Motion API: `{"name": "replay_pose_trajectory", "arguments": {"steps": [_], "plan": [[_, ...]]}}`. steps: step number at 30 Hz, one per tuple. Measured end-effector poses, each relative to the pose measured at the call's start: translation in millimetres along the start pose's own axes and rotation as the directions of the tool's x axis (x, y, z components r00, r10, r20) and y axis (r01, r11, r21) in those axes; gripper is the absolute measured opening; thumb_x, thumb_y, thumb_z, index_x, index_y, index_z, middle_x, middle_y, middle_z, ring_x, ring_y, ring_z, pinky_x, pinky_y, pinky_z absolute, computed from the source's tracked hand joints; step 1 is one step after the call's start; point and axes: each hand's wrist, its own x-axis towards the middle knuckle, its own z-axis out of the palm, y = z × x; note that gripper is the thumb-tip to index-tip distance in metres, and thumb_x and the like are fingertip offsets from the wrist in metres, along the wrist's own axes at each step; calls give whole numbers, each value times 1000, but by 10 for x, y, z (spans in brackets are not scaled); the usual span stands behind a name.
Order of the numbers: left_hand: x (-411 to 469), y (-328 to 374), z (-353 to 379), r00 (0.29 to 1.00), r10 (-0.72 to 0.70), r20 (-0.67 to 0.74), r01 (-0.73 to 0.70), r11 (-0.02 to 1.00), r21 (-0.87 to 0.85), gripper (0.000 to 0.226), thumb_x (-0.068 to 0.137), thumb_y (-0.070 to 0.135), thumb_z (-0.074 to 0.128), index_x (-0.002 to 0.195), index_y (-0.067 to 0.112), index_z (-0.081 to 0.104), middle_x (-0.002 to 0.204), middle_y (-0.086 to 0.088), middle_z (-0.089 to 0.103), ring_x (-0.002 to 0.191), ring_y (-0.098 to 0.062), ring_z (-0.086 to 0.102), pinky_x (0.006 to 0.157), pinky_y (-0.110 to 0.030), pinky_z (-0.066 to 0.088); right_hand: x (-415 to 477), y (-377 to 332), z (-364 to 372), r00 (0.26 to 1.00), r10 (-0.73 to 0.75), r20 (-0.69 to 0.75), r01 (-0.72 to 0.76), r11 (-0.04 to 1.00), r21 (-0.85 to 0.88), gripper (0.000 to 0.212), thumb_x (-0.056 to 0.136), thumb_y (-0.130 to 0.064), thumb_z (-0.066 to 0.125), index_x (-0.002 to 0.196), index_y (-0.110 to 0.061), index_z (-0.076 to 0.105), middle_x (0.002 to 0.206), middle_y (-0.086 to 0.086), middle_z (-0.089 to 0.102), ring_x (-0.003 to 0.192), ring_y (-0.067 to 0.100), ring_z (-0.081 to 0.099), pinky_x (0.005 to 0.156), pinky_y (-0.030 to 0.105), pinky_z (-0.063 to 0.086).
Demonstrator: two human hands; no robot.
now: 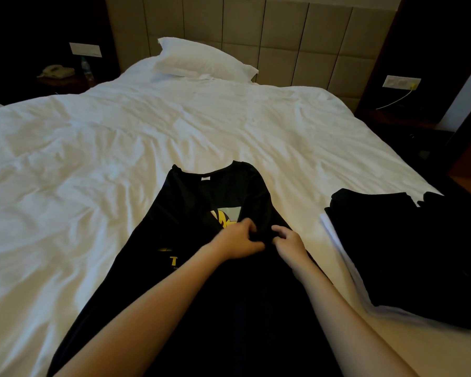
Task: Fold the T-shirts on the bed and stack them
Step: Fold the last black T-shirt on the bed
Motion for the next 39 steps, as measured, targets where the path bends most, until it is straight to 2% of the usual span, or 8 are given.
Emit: {"name": "replay_pose_trajectory", "arguments": {"steps": [4,10,14,17,22,29,32,39], "plan": [[-152,121,172,996,68,59,-83,946,313,69,81,44,66,136,15,36,133,-10,43,124,-30,43,99,-41,45,17,-70,59,993,119,-25,-95,889,449,52,89,10,42,137,-8,46,138,13,49,123,29,49,96,35,46],[-187,30,-14,981,-69,-184,2,939,-343,18,94,23,51,105,15,63,90,-2,62,80,-16,58,71,-25,46,-37,-246,35,996,43,74,-78,821,566,40,93,-6,50,133,-11,50,112,9,62,80,18,59,57,21,42],[-254,-43,-217,927,-371,47,6,-110,-994,20,96,17,45,101,6,62,92,-13,64,81,-24,61,81,-37,48,-25,-390,135,988,-25,150,-57,854,516,38,98,-30,44,134,-17,46,116,4,62,82,14,57,64,23,42],[-290,-336,-151,846,-515,137,-65,-354,-933,28,97,16,41,117,2,54,102,-16,63,85,-27,59,81,-38,47,-47,-346,225,962,-176,208,194,978,-71,45,94,-26,52,138,-23,42,139,3,45,120,20,45,94,31,38],[-370,-522,9,785,-614,81,-60,-205,-977,54,85,21,65,134,12,43,119,-13,59,100,-31,61,82,-44,54,-134,-163,300,867,-193,460,461,661,-592,62,89,-35,58,144,-33,30,150,-3,25,138,28,20,111,51,16],[-523,-569,20,612,-744,-268,-3,336,-942,60,89,0,56,141,23,36,133,-9,49,114,-26,53,97,-37,46,-196,-122,270,871,-253,421,461,716,-524,45,94,-26,51,137,-32,43,139,-1,37,131,21,34,109,42,26],[-623,-567,-7,631,-730,-262,84,400,-913,71,90,-5,50,148,20,17,137,-13,43,108,-27,55,84,-33,47,-246,-80,218,904,-208,374,377,801,-466,44,91,-27,56,134,-31,46,137,0,39,129,23,38,110,45,30],[-788,-354,-77,765,-495,-413,330,851,-409,83,83,-5,51,149,23,8,153,-19,2,140,-37,10,114,-43,14,-423,-12,-209,967,-182,180,250,828,-502,43,87,-23,59,129,-29,48,135,4,40,126,26,38,106,41,34]]}}
